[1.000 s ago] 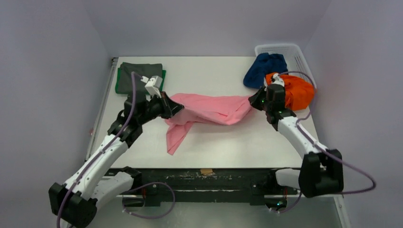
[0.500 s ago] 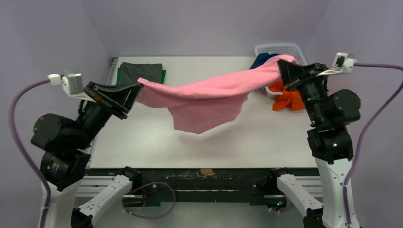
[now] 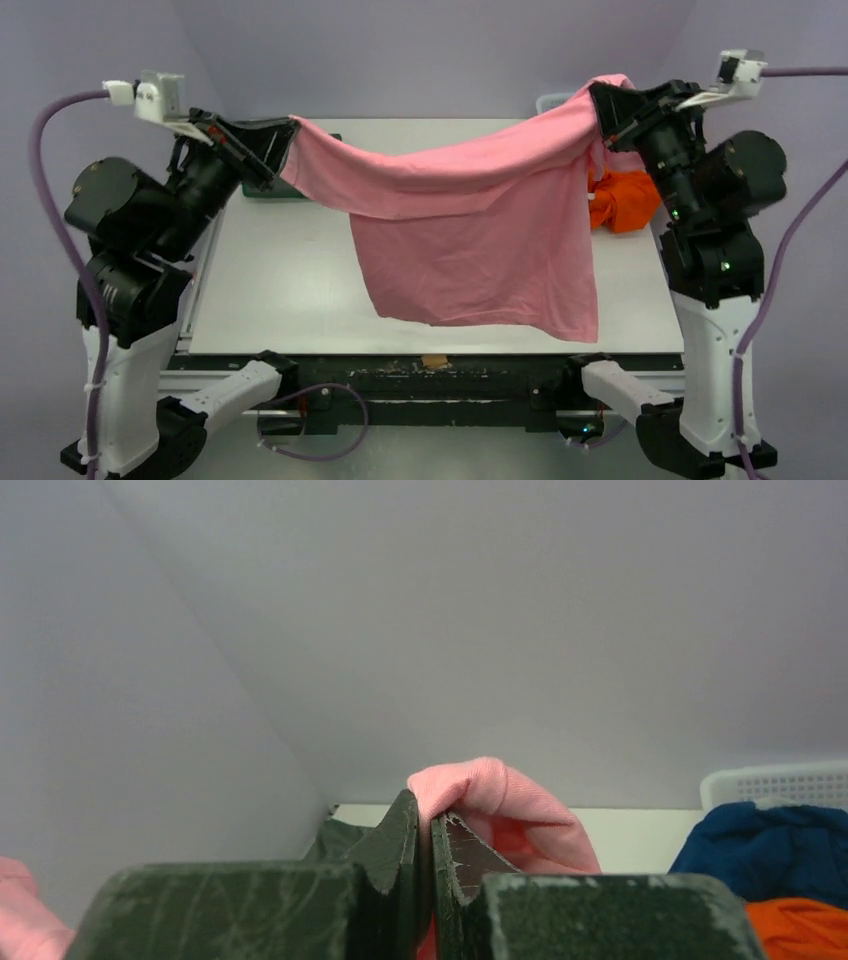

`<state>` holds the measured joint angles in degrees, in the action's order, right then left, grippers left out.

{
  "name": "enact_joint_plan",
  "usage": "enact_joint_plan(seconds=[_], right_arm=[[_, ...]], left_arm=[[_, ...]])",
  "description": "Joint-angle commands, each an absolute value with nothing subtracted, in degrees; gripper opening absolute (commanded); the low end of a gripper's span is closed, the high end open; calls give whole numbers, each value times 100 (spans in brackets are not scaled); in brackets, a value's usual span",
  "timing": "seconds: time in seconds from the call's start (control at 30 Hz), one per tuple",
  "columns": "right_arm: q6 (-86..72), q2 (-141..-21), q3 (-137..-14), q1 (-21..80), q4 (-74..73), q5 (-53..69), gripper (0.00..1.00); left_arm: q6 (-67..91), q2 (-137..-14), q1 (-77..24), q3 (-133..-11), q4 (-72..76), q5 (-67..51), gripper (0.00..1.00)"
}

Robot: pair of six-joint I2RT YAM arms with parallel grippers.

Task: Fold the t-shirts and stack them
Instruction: Flatten out the tshirt

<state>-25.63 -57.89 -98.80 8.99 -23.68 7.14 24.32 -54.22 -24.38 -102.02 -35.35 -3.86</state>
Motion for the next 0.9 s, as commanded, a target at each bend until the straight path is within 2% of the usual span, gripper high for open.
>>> enact_joint_plan(seconds=[0.0,0.17,0.33,0.43,0.6,0.73,0.87], right_arm=[[-2388,-6693,-9837,905,-2126,768,0],[-2340,-8045,-10578,905,-1811,675,0],[-2110,-9081,-12185,905,-2361,777,0],[-1961,-9091,-12366,905,-2624,817,0],[-1793,-8490,-11509,895,-3304,474,0],[-1452,-8433,-11130,896,-4671,60,0],[-1395,-8315,-10131,896,-5067,-292,0]], left_arm=[[2256,-6429,-1987,-10742,-3795,-215,0],[2759,-8006,-773,-12029,-4121,-1382,0],[2709,-8949,-606,-13498,-4616,-1567,0],[2646,-8877,-532,-13707,-4853,-1392,0],[2676,-7800,-387,-11843,-4822,-937,0],[2693,-6692,-387,-9749,-4713,-728,0],[3114,-5665,-393,-7605,-4194,-715,0]])
